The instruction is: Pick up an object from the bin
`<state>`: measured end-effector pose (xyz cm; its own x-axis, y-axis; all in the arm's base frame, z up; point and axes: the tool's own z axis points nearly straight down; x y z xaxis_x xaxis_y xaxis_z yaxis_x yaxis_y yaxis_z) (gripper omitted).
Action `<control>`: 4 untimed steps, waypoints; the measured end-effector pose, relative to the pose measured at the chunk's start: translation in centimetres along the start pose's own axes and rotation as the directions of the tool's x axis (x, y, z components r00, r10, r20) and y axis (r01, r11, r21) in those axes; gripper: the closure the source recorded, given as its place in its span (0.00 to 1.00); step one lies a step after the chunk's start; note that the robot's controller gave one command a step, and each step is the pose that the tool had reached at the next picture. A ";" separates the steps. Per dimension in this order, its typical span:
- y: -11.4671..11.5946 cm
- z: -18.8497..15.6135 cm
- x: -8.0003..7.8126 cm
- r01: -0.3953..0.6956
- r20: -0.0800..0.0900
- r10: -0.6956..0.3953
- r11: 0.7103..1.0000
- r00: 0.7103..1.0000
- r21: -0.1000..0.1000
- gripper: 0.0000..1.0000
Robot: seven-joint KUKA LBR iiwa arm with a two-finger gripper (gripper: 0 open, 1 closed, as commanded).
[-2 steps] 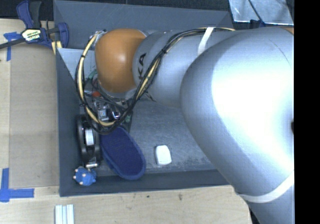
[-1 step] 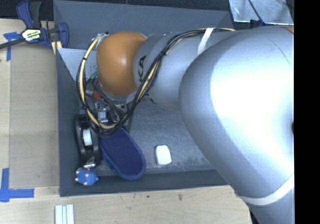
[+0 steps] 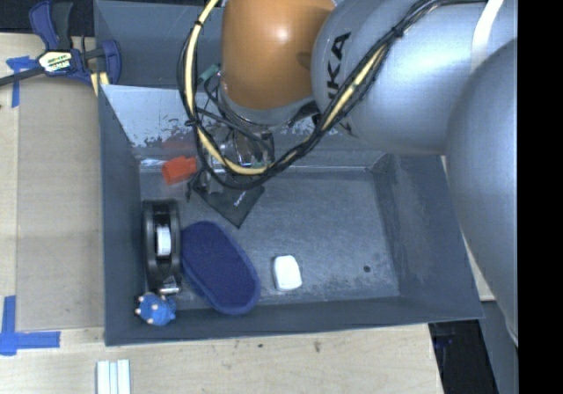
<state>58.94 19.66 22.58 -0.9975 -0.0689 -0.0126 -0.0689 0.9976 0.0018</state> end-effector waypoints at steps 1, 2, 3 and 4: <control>-1.6 7.1 2.2 0.002 -0.017 -0.002 1.000 1.000 0.004 1.00; -2.3 10.9 2.4 0.057 -0.014 -0.057 0.998 0.998 0.002 1.00; 2.8 13.5 -0.7 0.090 -0.009 -0.090 0.996 0.996 0.007 1.00; 1.9 15.3 -3.0 0.082 -0.010 -0.082 0.997 0.997 0.004 1.00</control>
Offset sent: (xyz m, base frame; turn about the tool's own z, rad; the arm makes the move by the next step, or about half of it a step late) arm -0.0184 -0.0155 -0.0674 -0.0029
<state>62.01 21.83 7.36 -0.9886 -0.1507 -0.0025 -0.1507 0.9886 -0.0036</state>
